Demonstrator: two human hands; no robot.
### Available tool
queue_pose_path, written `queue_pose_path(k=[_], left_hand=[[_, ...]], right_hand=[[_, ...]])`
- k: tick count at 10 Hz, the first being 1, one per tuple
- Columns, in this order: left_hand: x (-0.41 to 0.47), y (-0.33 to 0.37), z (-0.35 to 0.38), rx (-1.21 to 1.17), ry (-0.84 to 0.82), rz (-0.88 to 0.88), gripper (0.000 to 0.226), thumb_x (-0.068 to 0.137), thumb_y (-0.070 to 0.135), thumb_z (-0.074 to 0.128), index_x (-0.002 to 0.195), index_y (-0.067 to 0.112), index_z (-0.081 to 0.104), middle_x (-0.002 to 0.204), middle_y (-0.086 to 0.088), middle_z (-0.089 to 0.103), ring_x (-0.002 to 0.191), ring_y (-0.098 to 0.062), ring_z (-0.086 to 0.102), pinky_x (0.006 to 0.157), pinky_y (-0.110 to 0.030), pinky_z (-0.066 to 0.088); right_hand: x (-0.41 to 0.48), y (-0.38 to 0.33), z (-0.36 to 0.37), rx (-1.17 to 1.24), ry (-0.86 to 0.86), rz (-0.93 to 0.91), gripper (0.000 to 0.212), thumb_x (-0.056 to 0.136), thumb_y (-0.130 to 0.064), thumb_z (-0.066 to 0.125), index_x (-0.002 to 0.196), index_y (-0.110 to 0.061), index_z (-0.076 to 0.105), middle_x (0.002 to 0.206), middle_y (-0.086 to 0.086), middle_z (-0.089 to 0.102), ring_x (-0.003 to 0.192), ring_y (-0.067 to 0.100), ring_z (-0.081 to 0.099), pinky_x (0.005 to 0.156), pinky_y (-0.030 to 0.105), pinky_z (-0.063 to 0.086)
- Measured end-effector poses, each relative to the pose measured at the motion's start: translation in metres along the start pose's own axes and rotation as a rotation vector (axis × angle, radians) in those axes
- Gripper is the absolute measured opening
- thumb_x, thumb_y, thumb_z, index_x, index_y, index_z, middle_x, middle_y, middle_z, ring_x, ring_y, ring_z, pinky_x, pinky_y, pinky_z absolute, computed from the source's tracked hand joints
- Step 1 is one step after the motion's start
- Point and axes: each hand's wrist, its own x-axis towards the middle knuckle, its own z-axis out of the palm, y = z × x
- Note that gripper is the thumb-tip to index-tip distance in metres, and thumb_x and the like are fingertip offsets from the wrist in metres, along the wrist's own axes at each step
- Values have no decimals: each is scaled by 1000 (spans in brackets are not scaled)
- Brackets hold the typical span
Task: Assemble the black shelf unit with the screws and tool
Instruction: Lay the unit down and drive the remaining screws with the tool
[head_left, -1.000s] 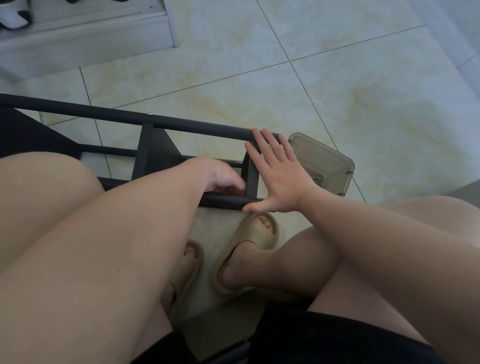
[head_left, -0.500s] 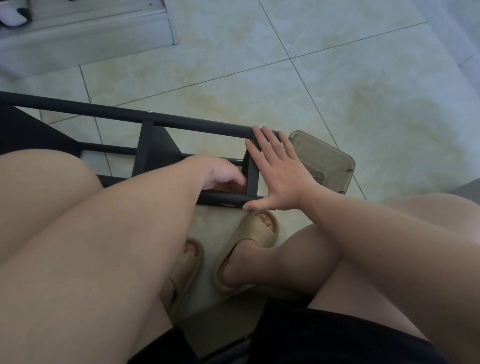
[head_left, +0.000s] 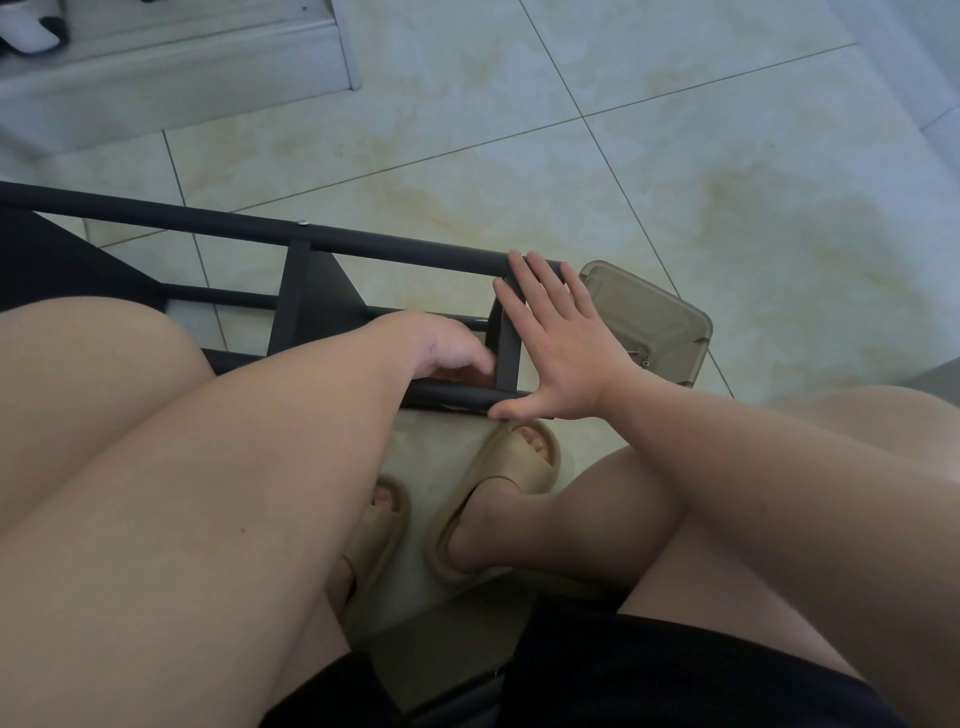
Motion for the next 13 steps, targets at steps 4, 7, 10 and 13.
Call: queue_pose_path(k=[4, 7, 10, 13], left_hand=[[2, -1, -3, -70, -84, -48, 13, 90, 16, 63, 94, 13, 75, 87, -6, 76, 73, -22, 71, 68, -33, 57], [1, -1, -1, -15, -61, -16, 18, 88, 13, 66, 104, 7, 72, 98, -14, 72, 90, -30, 67, 90, -39, 53], [8, -6, -7, -143, -159, -1, 26, 89, 6, 59, 108, 18, 73, 94, -9, 75, 81, -26, 72, 72, -37, 57], [10, -4, -4, -59, -101, -59, 21, 89, 16, 65, 107, 12, 74, 89, -5, 75, 78, -23, 71, 70, -34, 57]], right_hand=[[0, 0, -1, 14, -2, -1, 135, 67, -97, 36, 161, -4, 12, 168, 20, -3, 156, 35, -6, 125, 53, -3], [0, 0, -2, 5, -17, 1, 135, 67, -98, 35, 161, -4, 10, 168, 20, -5, 156, 35, -7, 125, 54, -3], [1, 0, -2, 4, -22, 3, 135, 67, -98, 34, 161, -4, 10, 168, 19, -5, 156, 34, -8, 125, 53, -3], [0, 0, -1, 8, -6, 3, 135, 67, -98, 36, 161, -4, 12, 168, 20, -3, 156, 35, -6, 125, 54, -3]])
